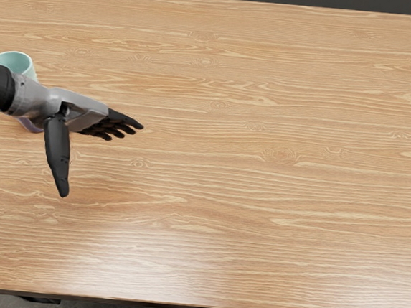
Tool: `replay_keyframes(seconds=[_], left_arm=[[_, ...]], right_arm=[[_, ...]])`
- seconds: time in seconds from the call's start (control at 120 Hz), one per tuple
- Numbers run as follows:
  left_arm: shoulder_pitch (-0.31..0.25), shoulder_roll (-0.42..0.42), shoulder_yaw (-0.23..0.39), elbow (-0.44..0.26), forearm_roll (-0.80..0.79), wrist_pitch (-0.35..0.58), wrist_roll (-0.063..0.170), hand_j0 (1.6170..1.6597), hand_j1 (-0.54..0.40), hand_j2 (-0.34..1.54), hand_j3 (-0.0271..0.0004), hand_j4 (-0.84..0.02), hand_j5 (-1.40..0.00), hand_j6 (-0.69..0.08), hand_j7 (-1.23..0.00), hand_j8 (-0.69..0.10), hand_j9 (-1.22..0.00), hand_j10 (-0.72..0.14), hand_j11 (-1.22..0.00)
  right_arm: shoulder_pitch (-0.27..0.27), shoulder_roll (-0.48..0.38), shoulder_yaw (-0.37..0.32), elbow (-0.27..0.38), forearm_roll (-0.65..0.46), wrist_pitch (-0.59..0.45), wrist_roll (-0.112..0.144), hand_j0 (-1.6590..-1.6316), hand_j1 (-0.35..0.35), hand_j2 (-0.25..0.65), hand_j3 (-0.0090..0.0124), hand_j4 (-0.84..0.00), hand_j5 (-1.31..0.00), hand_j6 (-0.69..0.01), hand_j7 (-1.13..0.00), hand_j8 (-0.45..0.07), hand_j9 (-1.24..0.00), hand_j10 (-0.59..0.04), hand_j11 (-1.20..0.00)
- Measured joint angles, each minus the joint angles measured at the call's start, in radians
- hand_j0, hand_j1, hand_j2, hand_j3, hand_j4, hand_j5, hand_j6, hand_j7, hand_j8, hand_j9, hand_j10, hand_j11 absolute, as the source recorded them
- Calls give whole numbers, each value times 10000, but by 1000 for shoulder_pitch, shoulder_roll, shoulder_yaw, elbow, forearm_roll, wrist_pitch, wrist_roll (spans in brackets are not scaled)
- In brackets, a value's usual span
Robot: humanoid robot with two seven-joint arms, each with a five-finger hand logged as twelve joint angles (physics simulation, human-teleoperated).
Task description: Pick up cup and place in cup with left hand
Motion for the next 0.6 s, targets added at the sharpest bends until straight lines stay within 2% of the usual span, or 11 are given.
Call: replay_keyframes(seconds=[0.117,0.167,0.233,0.6], left_arm=[[62,36,-27,-33,-10,-1,0,16581,3492,3,0,-36,-5,-45,-3,-42,-2,-30,0],[112,71,-47,-36,-20,-1,0,16580,3492,2,0,-37,-5,-47,-3,-43,-1,-31,0],[138,89,-67,-32,-43,-1,0,16580,3491,2,0,-40,-6,-50,-3,-46,-2,-34,0],[188,99,-89,-1,-70,-1,0,16580,3491,1,0,-45,-6,-55,-4,-52,-2,-39,0]], right_arm=[[0,0,0,0,0,1,-1,-16581,-3203,-49,0,-240,-311,-240,-311,-240,-311,-239,-311],[0,0,0,0,0,1,-2,-16581,-3203,-48,0,-240,-311,-240,-311,-240,-311,-240,-311],[0,0,0,0,0,1,-3,-16581,-3203,-48,0,-240,-311,-240,-311,-240,-311,-240,-311],[4,0,0,0,0,-5,-7,-16581,-3204,-48,0,-239,-310,-239,-310,-239,-310,-238,-310]])
